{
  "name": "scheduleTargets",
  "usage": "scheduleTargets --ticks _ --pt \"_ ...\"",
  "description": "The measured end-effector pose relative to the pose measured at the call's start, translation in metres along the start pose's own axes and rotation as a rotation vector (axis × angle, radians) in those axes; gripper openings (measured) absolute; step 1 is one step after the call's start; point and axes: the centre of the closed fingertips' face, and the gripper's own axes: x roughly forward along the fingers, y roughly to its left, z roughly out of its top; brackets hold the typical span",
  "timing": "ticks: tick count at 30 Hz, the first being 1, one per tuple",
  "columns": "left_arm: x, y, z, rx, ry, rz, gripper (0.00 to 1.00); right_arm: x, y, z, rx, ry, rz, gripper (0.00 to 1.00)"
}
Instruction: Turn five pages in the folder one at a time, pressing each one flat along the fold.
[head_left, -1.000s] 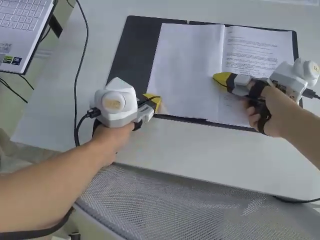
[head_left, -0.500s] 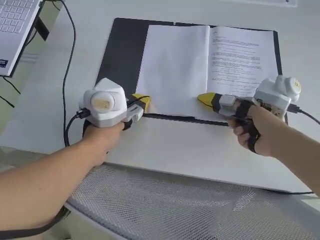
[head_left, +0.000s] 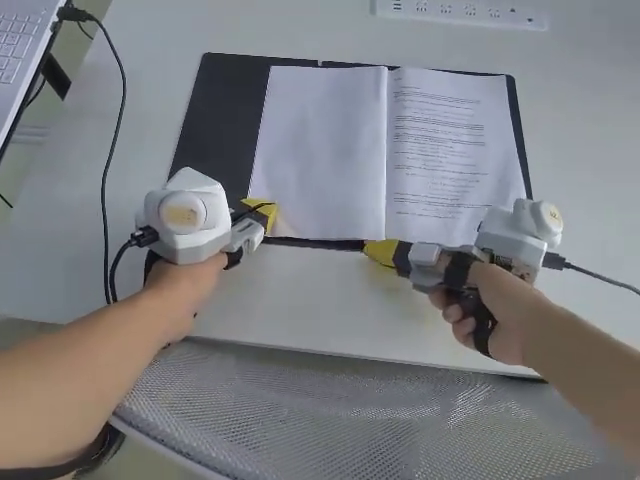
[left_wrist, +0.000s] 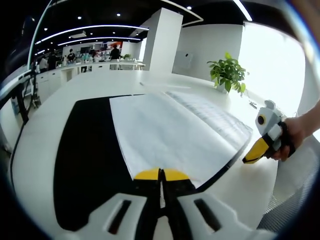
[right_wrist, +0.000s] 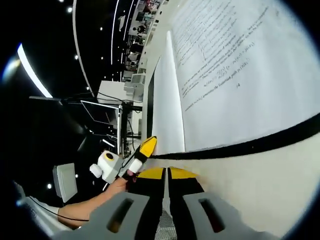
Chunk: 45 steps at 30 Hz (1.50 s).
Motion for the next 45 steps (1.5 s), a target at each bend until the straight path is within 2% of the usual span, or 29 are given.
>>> scheduleTargets --ticks 1,3,4,8,9,10,11,13,15,17,22,26,28,31,33,39,42,45 --pt "0.0 -0.002 0.0 0.0 0.006 -0.007 0.04 -0.003 0.004 0.002 -0.018 -0.023 0.005 0.08" --pt "-0.003 -0.009 0.0 0.006 0.021 -0.02 0.12 -0.012 0.011 -0.001 -0.048 -0.011 0.013 0.15" --pt "-0.005 -0.012 0.001 0.01 0.021 -0.027 0.16 -0.019 0.02 -0.001 -0.085 -0.023 0.019 0.16" --pt "-0.021 -0.023 0.012 0.012 0.004 -0.054 0.24 -0.044 0.036 0.009 -0.182 -0.098 -0.002 0.25" --pt "-0.027 -0.025 0.016 0.009 0.002 -0.058 0.26 -0.054 0.039 0.015 -0.228 -0.143 -0.02 0.28" --pt "-0.031 -0.026 0.017 0.004 0.007 -0.06 0.3 -0.061 0.042 0.018 -0.259 -0.166 -0.031 0.3" --pt "-0.037 -0.029 0.018 -0.009 0.025 -0.067 0.35 -0.071 0.043 0.021 -0.277 -0.187 -0.049 0.33" --pt "-0.047 -0.031 0.02 -0.004 0.033 -0.075 0.42 -0.085 0.046 0.027 -0.308 -0.238 -0.067 0.37" --pt "-0.057 -0.033 0.021 0.008 0.036 -0.075 0.45 -0.099 0.048 0.03 -0.337 -0.272 -0.088 0.39" --pt "-0.071 -0.034 0.025 0.023 0.022 -0.083 0.47 -0.121 0.049 0.035 -0.371 -0.332 -0.128 0.41" --pt "-0.101 -0.032 0.029 0.006 0.025 -0.076 0.59 -0.159 0.047 0.041 -0.408 -0.435 -0.204 0.51" --pt "-0.12 -0.034 0.032 -0.001 0.029 -0.071 0.67 -0.183 0.057 0.051 -0.436 -0.528 -0.244 0.6" --pt "-0.128 -0.036 0.035 0.004 0.021 -0.067 0.68 -0.189 0.062 0.049 -0.455 -0.536 -0.255 0.59" --pt "-0.136 -0.037 0.036 -0.006 0.033 -0.066 0.71 -0.195 0.065 0.046 -0.513 -0.541 -0.295 0.59" --pt "-0.143 -0.039 0.041 -0.02 0.011 -0.063 0.72 -0.197 0.062 0.039 -0.554 -0.512 -0.338 0.59" --pt "-0.157 -0.042 0.045 -0.027 -0.014 -0.049 0.72 -0.193 0.057 0.023 -0.616 -0.454 -0.381 0.59" --pt "-0.162 -0.041 0.047 -0.029 -0.018 -0.041 0.72 -0.193 0.057 0.022 -0.628 -0.444 -0.383 0.59" --pt "-0.164 -0.04 0.048 -0.028 -0.021 -0.038 0.71 -0.196 0.06 0.024 -0.624 -0.459 -0.379 0.59"
